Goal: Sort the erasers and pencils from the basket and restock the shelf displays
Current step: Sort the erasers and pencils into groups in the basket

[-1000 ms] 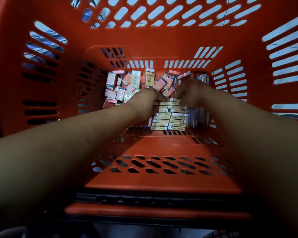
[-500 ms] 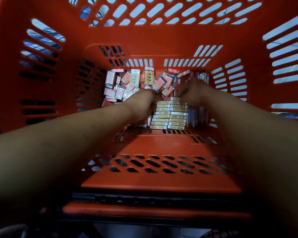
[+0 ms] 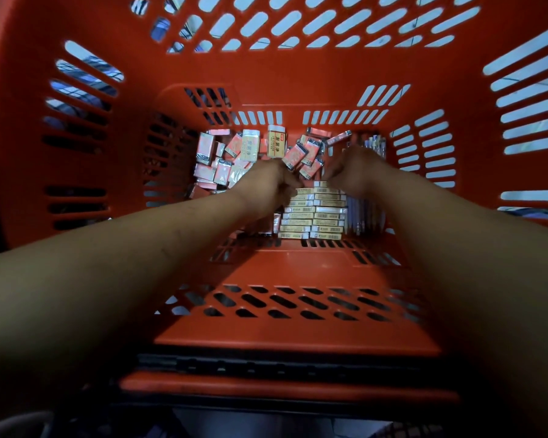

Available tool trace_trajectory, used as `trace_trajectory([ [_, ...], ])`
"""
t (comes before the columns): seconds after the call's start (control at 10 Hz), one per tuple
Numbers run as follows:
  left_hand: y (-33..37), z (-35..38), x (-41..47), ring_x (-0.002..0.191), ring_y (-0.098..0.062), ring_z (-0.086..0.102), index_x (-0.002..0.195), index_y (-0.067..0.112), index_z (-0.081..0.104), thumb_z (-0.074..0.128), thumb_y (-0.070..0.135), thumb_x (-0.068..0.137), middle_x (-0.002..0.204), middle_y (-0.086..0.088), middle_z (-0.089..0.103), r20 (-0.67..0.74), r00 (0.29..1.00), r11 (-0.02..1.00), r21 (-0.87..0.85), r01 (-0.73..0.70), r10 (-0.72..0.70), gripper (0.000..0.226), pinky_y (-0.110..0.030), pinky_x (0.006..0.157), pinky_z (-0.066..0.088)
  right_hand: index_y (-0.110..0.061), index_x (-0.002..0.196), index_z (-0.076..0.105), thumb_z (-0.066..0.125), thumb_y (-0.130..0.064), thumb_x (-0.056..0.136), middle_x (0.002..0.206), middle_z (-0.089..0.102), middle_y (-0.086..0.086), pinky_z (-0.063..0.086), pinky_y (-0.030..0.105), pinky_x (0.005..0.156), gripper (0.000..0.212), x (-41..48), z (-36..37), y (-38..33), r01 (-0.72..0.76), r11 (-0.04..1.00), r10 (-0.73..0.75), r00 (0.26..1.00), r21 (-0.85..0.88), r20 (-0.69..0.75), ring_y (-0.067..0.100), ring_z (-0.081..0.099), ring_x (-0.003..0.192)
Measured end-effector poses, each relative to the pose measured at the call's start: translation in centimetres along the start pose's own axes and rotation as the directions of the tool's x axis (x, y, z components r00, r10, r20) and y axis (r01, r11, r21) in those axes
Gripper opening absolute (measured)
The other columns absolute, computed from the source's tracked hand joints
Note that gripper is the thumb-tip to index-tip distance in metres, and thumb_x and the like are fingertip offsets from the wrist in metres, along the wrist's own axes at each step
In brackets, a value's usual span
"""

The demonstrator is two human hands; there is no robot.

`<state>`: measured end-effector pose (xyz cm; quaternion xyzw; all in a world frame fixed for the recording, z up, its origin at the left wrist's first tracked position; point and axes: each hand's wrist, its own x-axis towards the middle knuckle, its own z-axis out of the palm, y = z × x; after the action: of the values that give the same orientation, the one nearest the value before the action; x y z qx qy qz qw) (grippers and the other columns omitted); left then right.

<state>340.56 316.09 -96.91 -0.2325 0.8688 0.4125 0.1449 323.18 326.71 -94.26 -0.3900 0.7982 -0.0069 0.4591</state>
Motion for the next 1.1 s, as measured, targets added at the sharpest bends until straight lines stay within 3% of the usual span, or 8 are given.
trace_trajectory([
  [0.2,-0.4,-0.9,-0.1,0.102,-0.020,0.069,0.122,0.016,0.075,0.064,0.004,0.095,0.116,-0.006,0.075,0.110,0.993,1.000,-0.001,-0.028,0.028,0.032,-0.021,0.086,0.048,-0.004,0.119,0.068,0.048,-0.018,0.101,0.125,0.066,0.018,0.049,0.042,0.102,0.031,-0.1,0.0,0.2,-0.009,1.000,0.009,1.000,-0.007,-0.019,0.032,0.061,0.115],
  [0.3,-0.9,-0.8,0.0,0.098,-0.018,0.071,0.126,0.019,0.073,0.061,0.002,0.097,0.118,-0.002,0.073,0.129,0.991,0.999,-0.052,-0.010,0.017,0.036,-0.020,0.087,0.049,-0.002,0.119,0.068,0.046,-0.018,0.102,0.124,0.065,0.020,0.050,0.043,0.100,0.032,-0.2,0.0,0.1,-0.007,1.000,0.007,1.000,-0.012,-0.023,0.033,0.061,0.114],
  [0.5,-0.1,0.0,0.1,0.078,-0.017,0.071,0.124,0.017,0.074,0.057,-0.002,0.097,0.092,-0.007,0.076,0.101,0.994,0.991,-0.121,0.061,-0.049,0.037,-0.025,0.077,0.057,-0.004,0.121,0.069,0.048,-0.019,0.102,0.123,0.067,0.017,0.050,0.043,0.100,0.032,-0.7,-0.7,0.3,-0.008,1.000,0.008,1.000,-0.021,0.007,0.030,0.062,0.113],
  [0.6,0.1,-0.4,0.1,0.077,-0.018,0.069,0.122,0.016,0.075,0.055,-0.004,0.094,0.088,-0.008,0.076,0.121,0.993,0.997,-0.076,0.020,-0.010,0.039,-0.023,0.073,0.054,-0.004,0.122,0.069,0.048,-0.019,0.102,0.124,0.067,0.019,0.050,0.043,0.099,0.033,-0.7,-0.5,0.1,-0.027,0.999,0.027,1.000,0.027,0.000,0.031,0.061,0.114],
  [0.8,-0.6,-0.8,0.2,0.097,-0.026,0.071,0.115,0.012,0.077,0.059,-0.001,0.087,0.106,-0.010,0.077,0.127,0.992,0.996,0.084,-0.009,-0.001,0.036,-0.033,0.088,0.055,-0.010,0.110,0.073,0.056,-0.019,0.094,0.110,0.069,0.012,0.052,0.040,0.092,0.025,0.3,0.2,-0.1,-0.054,0.998,0.054,0.998,0.036,-0.010,0.031,0.064,0.106],
  [0.9,-0.5,-0.7,0.3,0.099,-0.030,0.070,0.113,0.008,0.076,0.058,0.000,0.090,0.107,-0.014,0.075,0.157,0.987,0.996,0.094,0.013,-0.028,0.030,-0.036,0.088,0.054,-0.005,0.107,0.072,0.048,-0.016,0.099,0.111,0.070,0.014,0.048,0.039,0.098,0.028,0.1,0.2,-0.6,-0.077,0.988,0.076,0.997,0.133,0.016,0.030,0.063,0.106],
  [1.1,-0.7,-1.9,-0.9,0.105,-0.033,0.063,0.114,0.007,0.072,0.062,0.009,0.090,0.116,-0.015,0.066,0.172,0.980,0.972,0.193,-0.135,0.102,0.026,-0.041,0.089,0.051,-0.008,0.114,0.070,0.053,-0.017,0.092,0.114,0.067,0.016,0.053,0.039,0.091,0.029,0.7,0.9,-0.6,-0.101,0.995,0.101,0.994,0.028,-0.029,0.034,0.063,0.106],
])
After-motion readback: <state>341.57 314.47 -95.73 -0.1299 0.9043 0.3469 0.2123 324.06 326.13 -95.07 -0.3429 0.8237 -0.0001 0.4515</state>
